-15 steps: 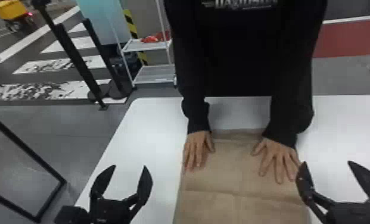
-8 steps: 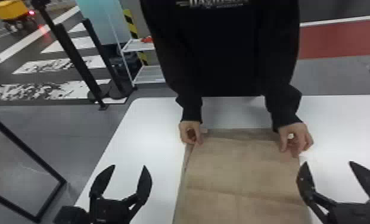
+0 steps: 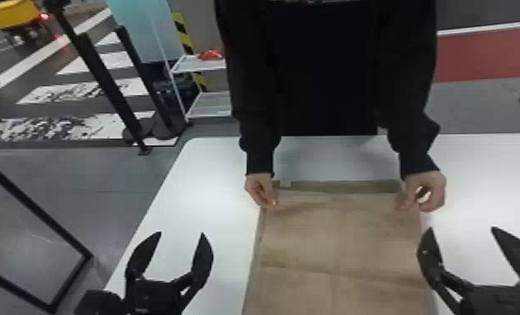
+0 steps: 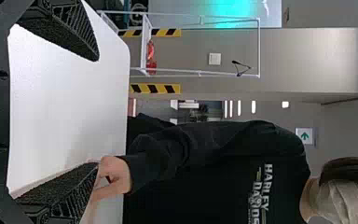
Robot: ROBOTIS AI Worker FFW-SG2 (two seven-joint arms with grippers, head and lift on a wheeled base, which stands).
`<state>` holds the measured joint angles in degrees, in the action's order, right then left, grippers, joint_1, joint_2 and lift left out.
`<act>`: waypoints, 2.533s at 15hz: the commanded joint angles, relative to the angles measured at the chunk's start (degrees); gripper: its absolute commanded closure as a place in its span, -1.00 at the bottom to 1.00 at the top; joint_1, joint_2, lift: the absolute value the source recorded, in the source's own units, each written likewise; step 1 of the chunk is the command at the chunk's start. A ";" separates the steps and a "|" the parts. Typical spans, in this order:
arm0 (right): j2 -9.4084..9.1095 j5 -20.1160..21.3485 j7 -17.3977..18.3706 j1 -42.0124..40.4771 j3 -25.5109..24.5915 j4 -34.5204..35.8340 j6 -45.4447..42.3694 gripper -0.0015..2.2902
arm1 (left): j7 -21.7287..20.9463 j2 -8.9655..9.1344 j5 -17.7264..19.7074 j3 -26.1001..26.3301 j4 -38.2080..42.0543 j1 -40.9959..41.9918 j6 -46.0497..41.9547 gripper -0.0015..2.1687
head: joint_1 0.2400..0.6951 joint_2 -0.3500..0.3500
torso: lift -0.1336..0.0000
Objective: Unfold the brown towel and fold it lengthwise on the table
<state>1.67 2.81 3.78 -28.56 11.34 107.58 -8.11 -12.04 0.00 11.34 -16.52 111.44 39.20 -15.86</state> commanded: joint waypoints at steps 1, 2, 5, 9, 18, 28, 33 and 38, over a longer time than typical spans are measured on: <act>-0.08 0.01 0.00 0.00 0.00 0.00 -0.01 -0.89 | 0.00 0.15 0.00 0.00 0.00 0.00 0.00 -0.93 | 1.00 0.88 | -0.65; 0.00 -0.08 0.00 0.00 0.00 0.00 -0.01 -0.89 | 0.00 0.15 0.00 0.00 0.00 0.00 0.00 -0.93 | 1.00 0.88 | -0.65; 0.00 0.01 0.00 0.00 0.00 0.00 -0.01 -0.89 | -0.09 0.15 0.00 0.00 0.00 0.00 0.00 -0.93 | 1.00 0.88 | -0.65; -0.08 0.01 0.00 0.00 -0.09 0.00 -0.01 -0.89 | -0.09 0.15 0.00 0.00 0.00 0.09 0.00 -0.93 | 1.00 0.88 | -0.65; 0.00 0.01 0.00 -0.26 -0.26 0.09 -0.36 -0.89 | -0.18 0.15 0.00 -0.09 0.18 0.26 -0.35 -0.93 | 1.00 0.87 | -0.65; 0.00 0.01 0.00 -0.62 -0.53 0.53 -0.36 -0.89 | -3.43 0.15 0.09 -0.26 0.79 0.44 -0.88 -0.93 | 1.00 0.83 | -0.65; 0.09 -0.08 0.00 -0.70 -1.32 0.70 0.34 -0.89 | -8.70 0.15 0.35 -0.26 2.99 -2.90 5.80 -0.93 | 1.00 0.76 | -0.65; 0.53 -0.43 0.00 -0.79 -1.76 1.14 1.92 -0.89 | -13.71 0.15 -0.53 -0.97 4.83 -11.69 25.49 -0.93 | 1.00 0.63 | -0.65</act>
<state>2.10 2.42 3.78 -29.28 9.75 108.51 -6.64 -25.04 0.00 11.00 -17.41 116.22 30.67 3.96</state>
